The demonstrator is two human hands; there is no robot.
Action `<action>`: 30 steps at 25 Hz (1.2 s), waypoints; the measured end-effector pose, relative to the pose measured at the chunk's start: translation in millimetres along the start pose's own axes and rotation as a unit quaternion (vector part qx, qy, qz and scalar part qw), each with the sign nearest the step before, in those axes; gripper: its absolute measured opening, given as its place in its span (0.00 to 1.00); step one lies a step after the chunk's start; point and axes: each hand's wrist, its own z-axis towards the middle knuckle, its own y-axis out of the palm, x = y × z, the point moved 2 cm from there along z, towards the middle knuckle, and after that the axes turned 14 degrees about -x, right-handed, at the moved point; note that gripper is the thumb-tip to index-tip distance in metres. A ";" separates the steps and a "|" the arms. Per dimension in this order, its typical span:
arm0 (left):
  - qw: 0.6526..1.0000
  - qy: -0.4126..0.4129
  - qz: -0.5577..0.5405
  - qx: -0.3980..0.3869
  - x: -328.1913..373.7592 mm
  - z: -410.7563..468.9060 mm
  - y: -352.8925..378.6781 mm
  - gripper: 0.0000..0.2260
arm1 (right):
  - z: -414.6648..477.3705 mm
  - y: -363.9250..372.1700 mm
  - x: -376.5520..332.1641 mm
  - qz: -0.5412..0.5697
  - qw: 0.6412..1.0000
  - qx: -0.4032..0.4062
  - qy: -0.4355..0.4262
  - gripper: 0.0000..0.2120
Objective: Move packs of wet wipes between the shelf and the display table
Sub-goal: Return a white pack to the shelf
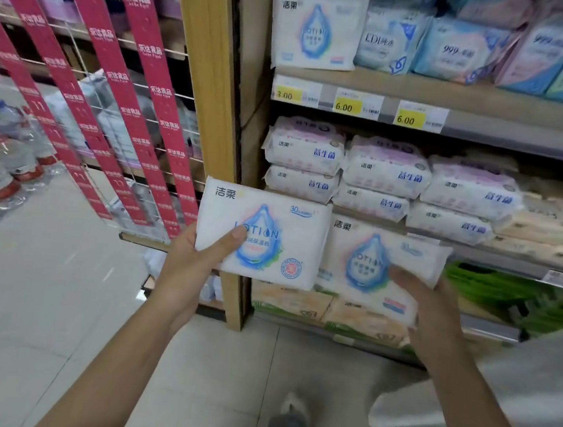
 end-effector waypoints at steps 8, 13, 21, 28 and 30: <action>0.997 0.052 -0.014 0.049 34.1 102.5 32.8 0.18 | 217.6 31.0 -172.3 -0.068 0.979 -0.116 -0.155 0.16; 0.995 0.083 -0.010 0.044 54.6 143.7 36.1 0.15 | 297.4 77.5 -197.2 -0.124 0.958 -0.179 -0.186 0.14; 0.991 0.127 -0.026 0.017 78.5 191.3 45.1 0.19 | 340.8 94.1 -186.2 -0.349 0.917 -0.069 -0.183 0.29; 0.982 0.189 -0.011 -0.019 106.5 260.0 63.7 0.16 | 343.8 78.6 -198.5 -0.377 0.910 -0.027 -0.173 0.14; 0.980 0.199 0.010 -0.013 115.4 276.2 65.9 0.15 | 335.6 68.7 -199.4 -0.294 0.941 -0.034 -0.166 0.10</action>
